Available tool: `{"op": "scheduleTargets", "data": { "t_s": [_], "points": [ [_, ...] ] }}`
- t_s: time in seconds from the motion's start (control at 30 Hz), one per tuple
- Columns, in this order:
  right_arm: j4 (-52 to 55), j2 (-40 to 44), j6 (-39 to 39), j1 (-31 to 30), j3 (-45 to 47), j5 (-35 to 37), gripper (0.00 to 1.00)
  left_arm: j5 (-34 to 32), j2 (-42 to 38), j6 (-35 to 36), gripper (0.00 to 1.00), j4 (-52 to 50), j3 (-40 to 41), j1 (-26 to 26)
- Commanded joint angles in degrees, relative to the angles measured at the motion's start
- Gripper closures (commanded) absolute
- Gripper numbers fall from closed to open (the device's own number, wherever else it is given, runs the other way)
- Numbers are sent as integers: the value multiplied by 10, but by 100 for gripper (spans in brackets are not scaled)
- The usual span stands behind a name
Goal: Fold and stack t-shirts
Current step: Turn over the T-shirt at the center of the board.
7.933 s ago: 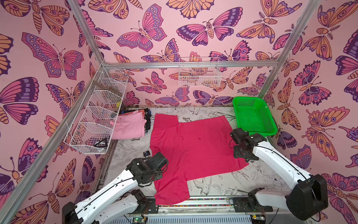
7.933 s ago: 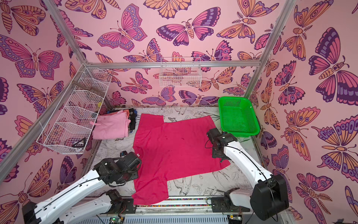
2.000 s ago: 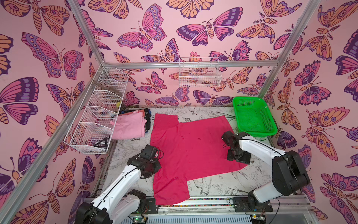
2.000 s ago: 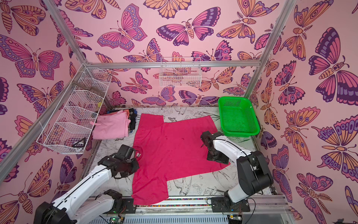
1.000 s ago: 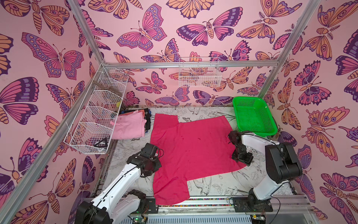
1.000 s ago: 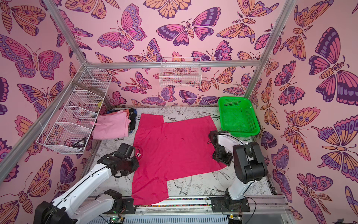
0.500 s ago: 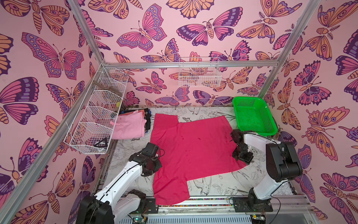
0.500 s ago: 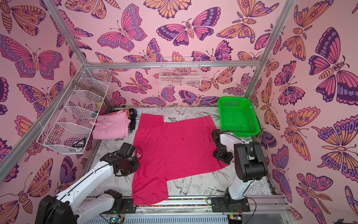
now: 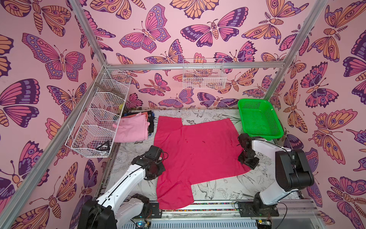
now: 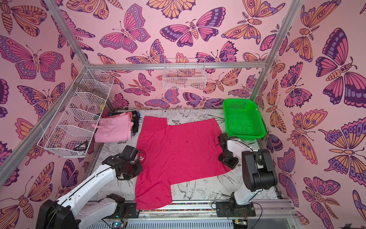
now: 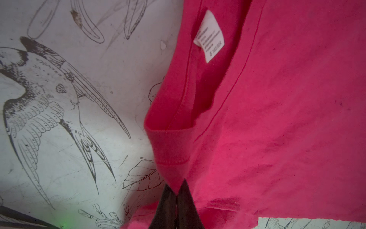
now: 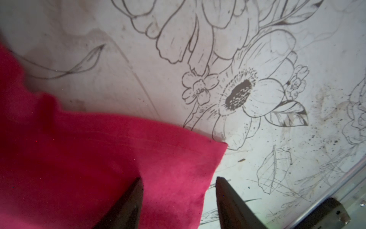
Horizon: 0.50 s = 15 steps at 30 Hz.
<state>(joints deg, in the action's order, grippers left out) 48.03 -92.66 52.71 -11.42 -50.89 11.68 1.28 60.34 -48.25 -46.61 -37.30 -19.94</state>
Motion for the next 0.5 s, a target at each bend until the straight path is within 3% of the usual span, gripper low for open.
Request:
{"op": "scheduleTargets", "data": {
  "t_s": [0.0,0.47],
  "points": [
    [-9,-4,8,1,43,-53,37,-13,-10,1,100,-24,-8,-4],
    [-32,66,31,1,104,-81,37,-15,-15,4,100,-30,-10,-4]
  ]
}}
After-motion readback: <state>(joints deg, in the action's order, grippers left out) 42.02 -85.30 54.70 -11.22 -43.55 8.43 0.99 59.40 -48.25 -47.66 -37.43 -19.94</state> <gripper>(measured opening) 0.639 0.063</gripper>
